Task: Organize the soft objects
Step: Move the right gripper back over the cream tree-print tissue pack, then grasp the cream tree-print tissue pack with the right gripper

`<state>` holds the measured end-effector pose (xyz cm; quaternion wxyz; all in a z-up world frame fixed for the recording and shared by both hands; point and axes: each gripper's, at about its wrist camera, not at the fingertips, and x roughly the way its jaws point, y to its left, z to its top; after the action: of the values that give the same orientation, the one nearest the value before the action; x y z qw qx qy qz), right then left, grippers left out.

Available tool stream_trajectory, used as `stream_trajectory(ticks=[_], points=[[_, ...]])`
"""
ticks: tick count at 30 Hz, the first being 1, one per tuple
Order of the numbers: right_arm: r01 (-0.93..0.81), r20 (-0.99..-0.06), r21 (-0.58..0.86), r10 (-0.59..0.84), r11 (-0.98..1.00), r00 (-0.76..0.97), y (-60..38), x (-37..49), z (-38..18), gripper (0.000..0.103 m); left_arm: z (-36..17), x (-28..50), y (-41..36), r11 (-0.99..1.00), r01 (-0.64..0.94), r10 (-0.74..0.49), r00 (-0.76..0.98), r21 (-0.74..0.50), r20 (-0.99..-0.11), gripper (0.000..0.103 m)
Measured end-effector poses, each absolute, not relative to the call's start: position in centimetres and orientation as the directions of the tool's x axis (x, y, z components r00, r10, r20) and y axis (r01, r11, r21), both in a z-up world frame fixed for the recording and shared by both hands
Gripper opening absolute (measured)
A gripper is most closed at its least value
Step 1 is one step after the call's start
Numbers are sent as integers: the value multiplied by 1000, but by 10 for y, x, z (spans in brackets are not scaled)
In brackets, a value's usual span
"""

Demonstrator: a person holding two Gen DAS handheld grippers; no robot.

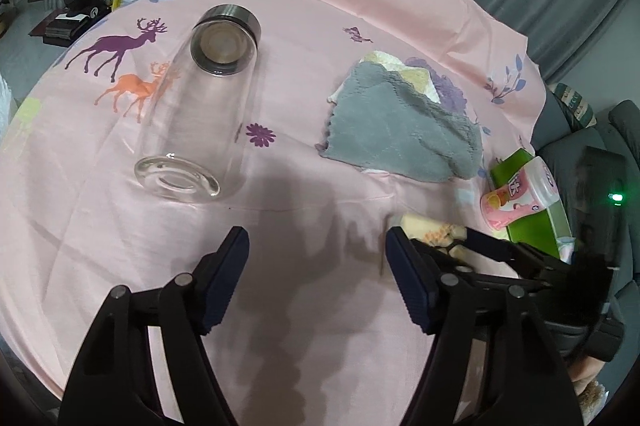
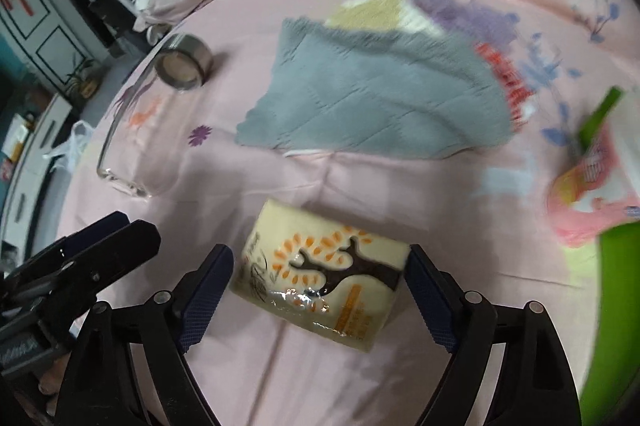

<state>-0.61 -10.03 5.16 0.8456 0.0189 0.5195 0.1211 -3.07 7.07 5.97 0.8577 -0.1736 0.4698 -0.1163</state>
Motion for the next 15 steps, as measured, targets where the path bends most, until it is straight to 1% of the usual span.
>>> stream_trajectory(ticks=[4,7,11,12,15], points=[[-134,-859,209,248,969,448,-120,-11,66,88,59,-31,65,892,71,-415,519,-446,-747,69],[-80,-841,274,279,958,463,-134,-12,74,88,56,-30,56,876,100,-455,499,-472,-738,69],[-16,-814,444,410,896,412,-147,-7,65,88,47,-31,35,872,138,-477,460,-470,-749,69],[-6,-814,459,423,888,398,-147,-4,61,88,45,-31,31,871,147,-480,451,-468,-752,69],[21,-835,437,396,899,382,-142,-2,50,86,41,-31,20,872,169,-483,443,-459,-756,69]])
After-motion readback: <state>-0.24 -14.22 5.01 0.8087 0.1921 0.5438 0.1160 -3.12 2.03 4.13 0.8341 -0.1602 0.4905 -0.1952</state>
